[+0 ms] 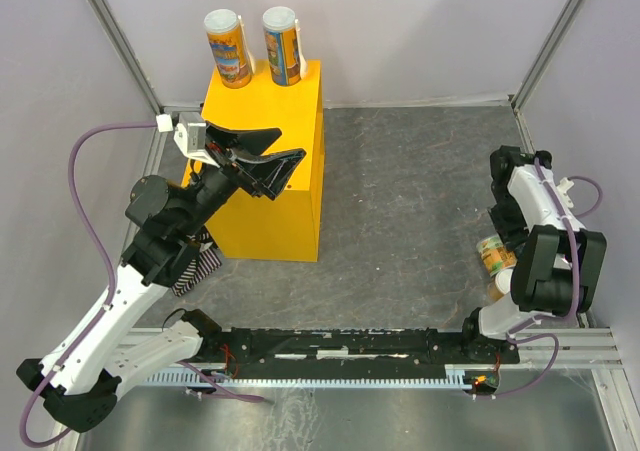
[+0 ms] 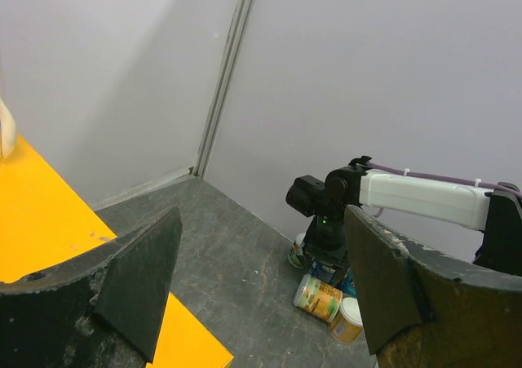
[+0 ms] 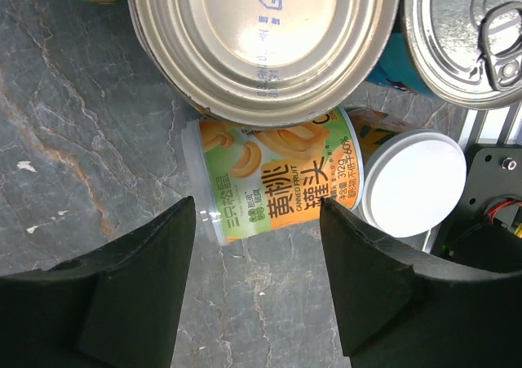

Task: Place and organize the canned foods onto the counter
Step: Move the canned food to the center of the board, then pick up the canned food from the center of the board.

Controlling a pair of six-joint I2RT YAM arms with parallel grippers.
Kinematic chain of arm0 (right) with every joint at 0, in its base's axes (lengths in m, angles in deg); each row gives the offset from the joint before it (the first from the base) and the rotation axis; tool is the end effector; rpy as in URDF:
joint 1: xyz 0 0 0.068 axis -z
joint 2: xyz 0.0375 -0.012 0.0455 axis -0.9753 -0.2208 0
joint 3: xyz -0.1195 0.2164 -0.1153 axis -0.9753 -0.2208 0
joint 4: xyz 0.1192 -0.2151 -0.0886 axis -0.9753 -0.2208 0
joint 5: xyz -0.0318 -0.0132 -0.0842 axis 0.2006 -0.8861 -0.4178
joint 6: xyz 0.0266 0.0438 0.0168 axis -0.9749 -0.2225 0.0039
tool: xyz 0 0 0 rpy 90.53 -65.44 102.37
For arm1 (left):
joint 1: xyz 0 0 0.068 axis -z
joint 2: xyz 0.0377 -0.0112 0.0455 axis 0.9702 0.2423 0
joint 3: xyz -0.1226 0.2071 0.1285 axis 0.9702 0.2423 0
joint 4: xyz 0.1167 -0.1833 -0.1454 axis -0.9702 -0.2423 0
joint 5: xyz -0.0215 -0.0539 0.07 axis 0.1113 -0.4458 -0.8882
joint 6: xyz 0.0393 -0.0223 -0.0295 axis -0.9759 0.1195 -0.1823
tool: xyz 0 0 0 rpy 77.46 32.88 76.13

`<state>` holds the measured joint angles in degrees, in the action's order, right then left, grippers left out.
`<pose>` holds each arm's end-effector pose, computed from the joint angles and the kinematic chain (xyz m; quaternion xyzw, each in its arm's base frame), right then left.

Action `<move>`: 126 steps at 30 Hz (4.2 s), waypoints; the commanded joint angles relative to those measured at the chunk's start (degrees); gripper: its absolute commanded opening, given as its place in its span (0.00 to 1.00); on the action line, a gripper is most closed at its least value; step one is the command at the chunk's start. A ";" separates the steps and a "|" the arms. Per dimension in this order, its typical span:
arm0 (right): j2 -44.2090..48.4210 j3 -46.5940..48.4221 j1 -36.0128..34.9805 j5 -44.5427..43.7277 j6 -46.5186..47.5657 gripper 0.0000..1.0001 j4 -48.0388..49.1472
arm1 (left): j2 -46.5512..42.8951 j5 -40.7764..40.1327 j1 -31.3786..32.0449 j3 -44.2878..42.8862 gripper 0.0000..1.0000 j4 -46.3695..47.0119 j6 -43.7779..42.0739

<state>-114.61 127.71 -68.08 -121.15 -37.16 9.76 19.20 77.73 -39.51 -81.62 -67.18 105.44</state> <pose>0.2545 -0.0598 0.2402 0.6599 0.7008 -0.2320 0.1400 0.1321 -0.1062 0.4680 0.1421 0.5397 -0.4607 0.6902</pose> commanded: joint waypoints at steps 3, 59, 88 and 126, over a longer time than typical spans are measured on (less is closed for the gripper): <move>-2.36 -0.36 0.26 -0.95 0.72 0.70 1.10 | -0.80 0.30 0.11 -0.51 0.87 0.34 -1.50; -2.38 1.76 -5.60 -0.41 8.09 0.67 1.56 | -1.97 -0.26 0.09 0.75 0.87 0.44 -0.72; -2.55 0.14 -23.63 7.68 2.29 0.65 6.47 | -2.63 0.79 0.09 -0.41 0.88 -2.31 -1.14; 1.19 3.42 -46.22 14.45 36.10 0.94 5.62 | -2.98 1.72 0.09 -0.09 0.87 -1.96 4.83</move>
<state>-112.27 131.54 -113.17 -106.68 -2.15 14.96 16.97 78.81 -39.51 -80.28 -70.54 108.21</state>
